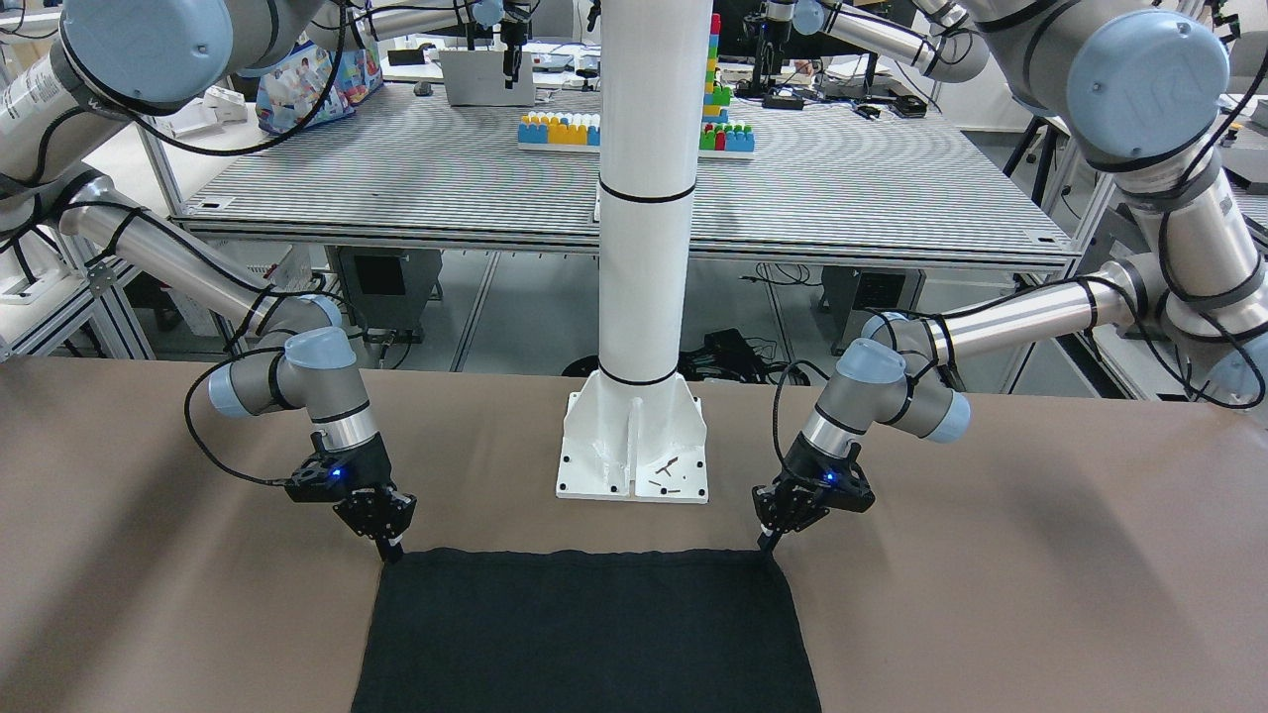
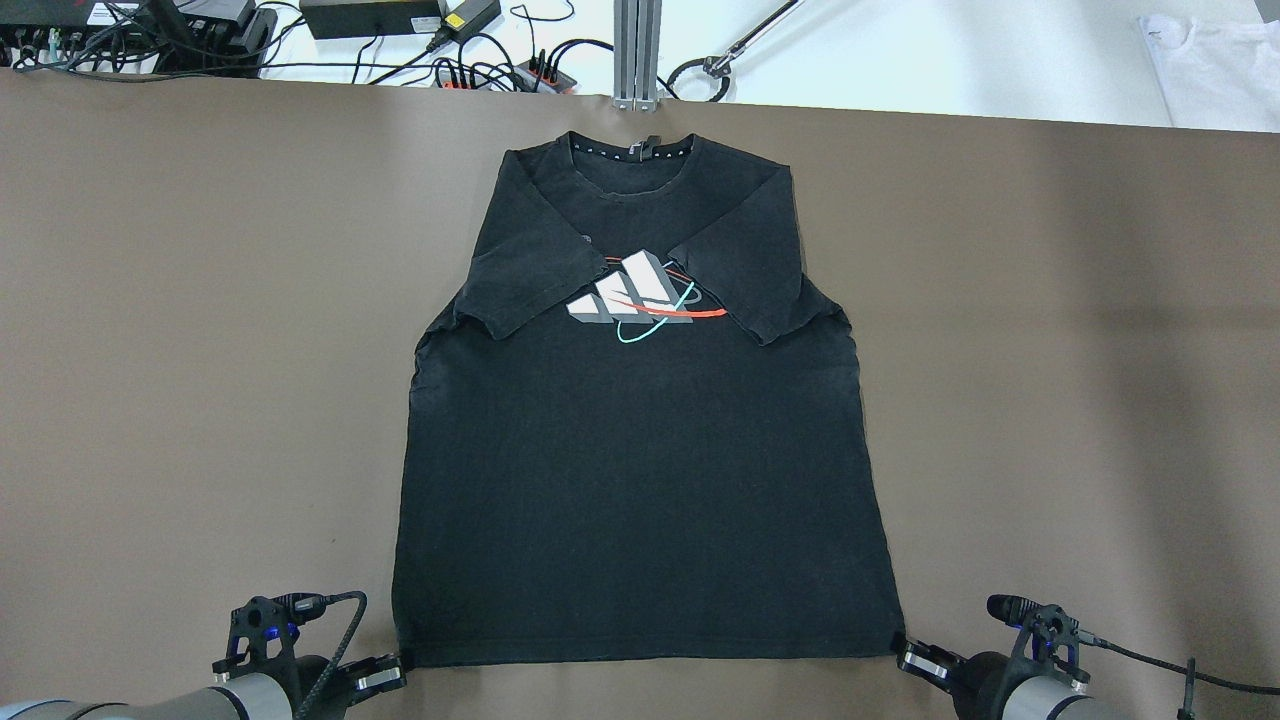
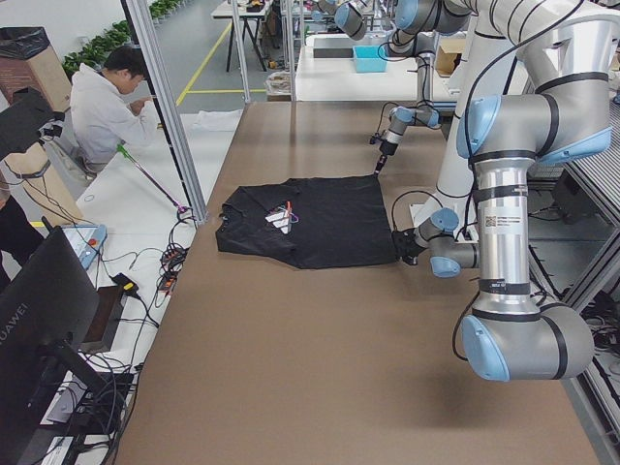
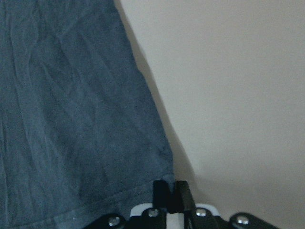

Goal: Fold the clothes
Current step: 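Grasp both hem corners with the left and right grippers, then lift the hem with both grippers and fold it toward the collar, then lower the hem onto the shirt and open both grippers, then grasp the folded shirt's side edge with the left gripper, then lift and fold the side edge with the left gripper while the right withdraws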

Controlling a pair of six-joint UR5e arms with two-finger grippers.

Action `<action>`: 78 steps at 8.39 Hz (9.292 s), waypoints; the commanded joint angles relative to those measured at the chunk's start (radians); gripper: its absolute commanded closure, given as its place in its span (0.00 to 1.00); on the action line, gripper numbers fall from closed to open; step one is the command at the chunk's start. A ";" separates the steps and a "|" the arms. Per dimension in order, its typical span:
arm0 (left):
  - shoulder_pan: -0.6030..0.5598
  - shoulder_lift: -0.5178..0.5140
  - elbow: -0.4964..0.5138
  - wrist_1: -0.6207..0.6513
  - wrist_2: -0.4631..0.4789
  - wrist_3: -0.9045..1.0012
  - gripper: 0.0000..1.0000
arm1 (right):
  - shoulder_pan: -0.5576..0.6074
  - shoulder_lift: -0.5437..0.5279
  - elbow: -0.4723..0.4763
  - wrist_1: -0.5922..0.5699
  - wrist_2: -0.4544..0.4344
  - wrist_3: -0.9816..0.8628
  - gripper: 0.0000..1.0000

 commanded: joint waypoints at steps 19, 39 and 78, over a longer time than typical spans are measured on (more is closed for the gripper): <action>-0.427 -0.121 -0.425 0.681 -0.894 0.483 1.00 | 0.028 0.034 0.556 -0.581 0.534 -0.335 1.00; -0.864 -0.727 0.403 0.678 -0.640 0.554 1.00 | 0.704 0.483 -0.017 -0.610 0.624 -0.443 1.00; -0.819 -0.369 0.484 0.084 -0.721 0.844 1.00 | 0.674 0.669 -0.244 -0.596 0.606 -0.578 0.06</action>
